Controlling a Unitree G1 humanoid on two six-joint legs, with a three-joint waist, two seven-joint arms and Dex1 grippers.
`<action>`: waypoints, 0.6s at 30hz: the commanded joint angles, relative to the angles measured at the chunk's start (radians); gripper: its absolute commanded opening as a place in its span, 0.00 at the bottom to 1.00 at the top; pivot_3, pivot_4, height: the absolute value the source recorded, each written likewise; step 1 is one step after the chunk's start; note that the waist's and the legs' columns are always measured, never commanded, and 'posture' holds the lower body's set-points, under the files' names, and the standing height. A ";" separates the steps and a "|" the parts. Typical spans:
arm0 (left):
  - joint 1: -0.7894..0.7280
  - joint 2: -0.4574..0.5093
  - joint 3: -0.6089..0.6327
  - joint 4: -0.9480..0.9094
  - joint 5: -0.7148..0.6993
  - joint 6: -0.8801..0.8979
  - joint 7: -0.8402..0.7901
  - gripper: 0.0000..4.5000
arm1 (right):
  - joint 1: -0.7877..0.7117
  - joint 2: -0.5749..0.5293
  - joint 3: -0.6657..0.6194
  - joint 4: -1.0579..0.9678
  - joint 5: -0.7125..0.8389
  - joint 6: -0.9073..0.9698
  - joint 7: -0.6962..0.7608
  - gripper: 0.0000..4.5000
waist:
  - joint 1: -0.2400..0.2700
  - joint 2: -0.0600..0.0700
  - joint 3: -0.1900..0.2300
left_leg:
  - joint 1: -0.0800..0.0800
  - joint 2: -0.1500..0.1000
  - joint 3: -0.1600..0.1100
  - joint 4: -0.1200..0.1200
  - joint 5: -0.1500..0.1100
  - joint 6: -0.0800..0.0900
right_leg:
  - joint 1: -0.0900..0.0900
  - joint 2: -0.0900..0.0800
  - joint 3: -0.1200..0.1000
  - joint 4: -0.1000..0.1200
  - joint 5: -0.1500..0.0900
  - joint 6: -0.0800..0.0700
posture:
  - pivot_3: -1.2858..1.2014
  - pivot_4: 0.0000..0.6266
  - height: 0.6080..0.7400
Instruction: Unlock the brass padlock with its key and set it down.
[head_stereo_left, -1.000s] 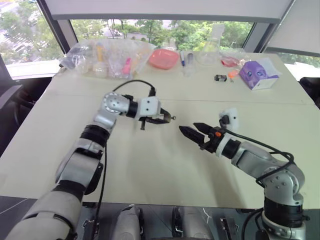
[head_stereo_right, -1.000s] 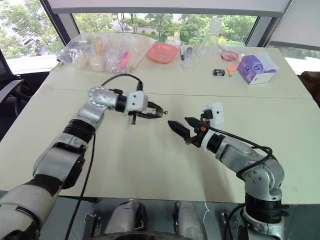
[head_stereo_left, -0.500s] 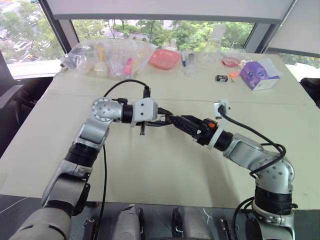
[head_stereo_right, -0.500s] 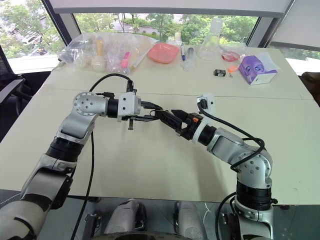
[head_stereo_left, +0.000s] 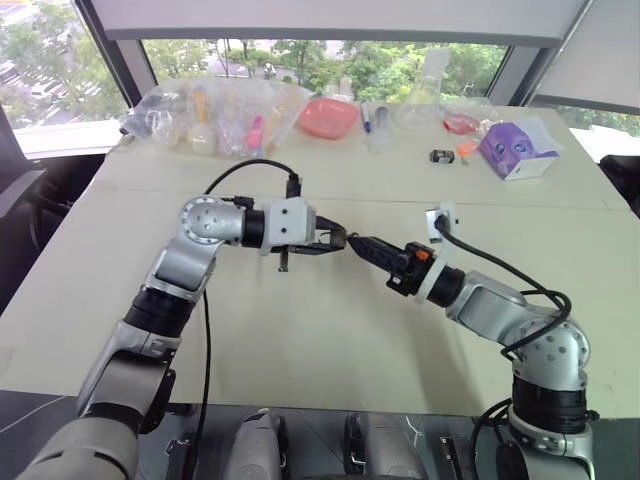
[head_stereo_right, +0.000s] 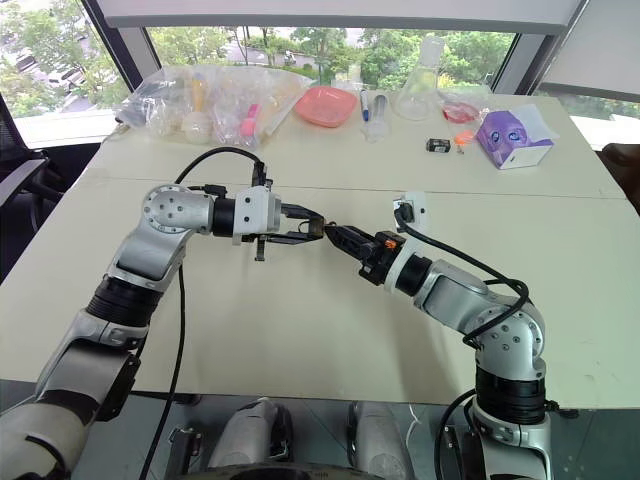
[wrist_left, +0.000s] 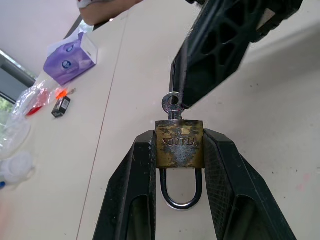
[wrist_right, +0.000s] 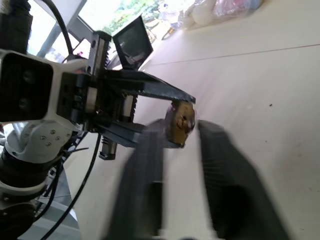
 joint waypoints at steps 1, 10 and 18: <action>-0.004 0.005 0.003 -0.046 -0.018 -0.010 0.004 0.16 | -0.007 0.013 -0.001 -0.013 0.051 -0.024 -0.005 0.01 | 0.000 0.000 0.000 | 0.000 0.000 0.000 0.000 0.000 0.000 | 0.000 0.000 0.000 0.000 0.000 0.000 | 0.52 0.24 1.00; -0.002 0.007 0.003 -0.028 0.023 -0.110 0.049 0.16 | 0.001 0.048 0.000 0.010 0.122 -0.042 -0.072 0.01 | 0.000 0.000 0.000 | 0.000 0.000 0.000 0.000 0.000 0.000 | 0.000 0.000 0.000 0.000 0.000 0.000 | 0.52 0.24 1.00; 0.008 0.015 0.004 0.047 0.115 -0.400 0.158 0.16 | -0.032 0.082 -0.036 0.102 0.312 -0.106 -0.260 0.01 | 0.000 0.000 0.000 | 0.000 0.000 0.000 0.000 0.000 0.000 | 0.000 0.000 0.000 0.000 0.000 0.000 | 0.52 0.24 1.00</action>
